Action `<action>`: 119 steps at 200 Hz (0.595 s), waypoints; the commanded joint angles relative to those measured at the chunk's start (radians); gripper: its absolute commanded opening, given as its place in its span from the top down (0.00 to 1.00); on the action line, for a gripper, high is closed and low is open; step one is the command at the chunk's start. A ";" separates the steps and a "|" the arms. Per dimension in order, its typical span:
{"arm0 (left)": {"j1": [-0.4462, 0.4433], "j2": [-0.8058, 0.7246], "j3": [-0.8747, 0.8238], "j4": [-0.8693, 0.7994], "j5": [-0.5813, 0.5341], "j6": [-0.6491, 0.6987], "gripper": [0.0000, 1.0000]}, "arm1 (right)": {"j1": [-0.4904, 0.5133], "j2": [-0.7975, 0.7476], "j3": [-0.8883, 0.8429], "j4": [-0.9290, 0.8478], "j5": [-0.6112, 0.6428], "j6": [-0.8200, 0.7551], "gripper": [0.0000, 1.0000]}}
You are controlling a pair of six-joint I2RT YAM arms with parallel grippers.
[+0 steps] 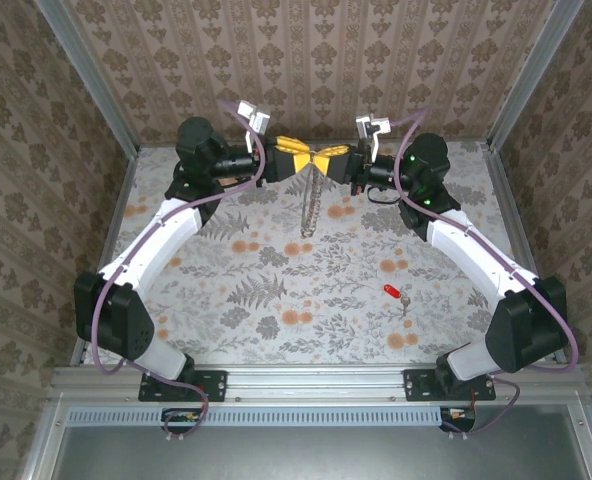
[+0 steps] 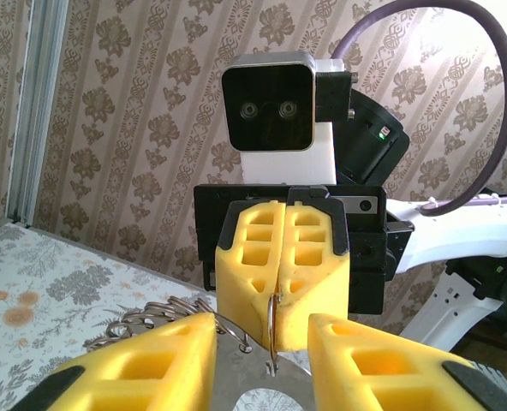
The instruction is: Put the keys on the keyring
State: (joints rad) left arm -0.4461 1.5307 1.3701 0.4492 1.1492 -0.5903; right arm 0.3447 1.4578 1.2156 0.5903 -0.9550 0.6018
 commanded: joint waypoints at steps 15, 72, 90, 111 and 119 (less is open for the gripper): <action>-0.003 0.001 0.015 0.013 0.026 0.006 0.68 | -0.005 -0.039 -0.002 0.019 -0.002 -0.014 1.00; -0.046 0.008 0.014 0.011 0.037 0.010 0.71 | -0.006 -0.039 -0.004 0.019 0.001 -0.014 1.00; -0.046 0.006 0.011 0.012 0.034 0.012 0.73 | -0.005 -0.040 -0.005 0.019 0.001 -0.014 1.00; -0.045 0.000 0.006 0.011 0.021 0.017 0.77 | -0.007 -0.042 -0.008 0.016 0.001 -0.017 1.00; -0.044 -0.002 0.004 0.011 0.015 0.018 0.77 | -0.007 -0.042 -0.009 0.015 0.000 -0.017 1.00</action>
State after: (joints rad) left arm -0.4774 1.5326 1.3701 0.4477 1.1439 -0.5900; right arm 0.3428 1.4506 1.2152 0.5896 -0.9588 0.6014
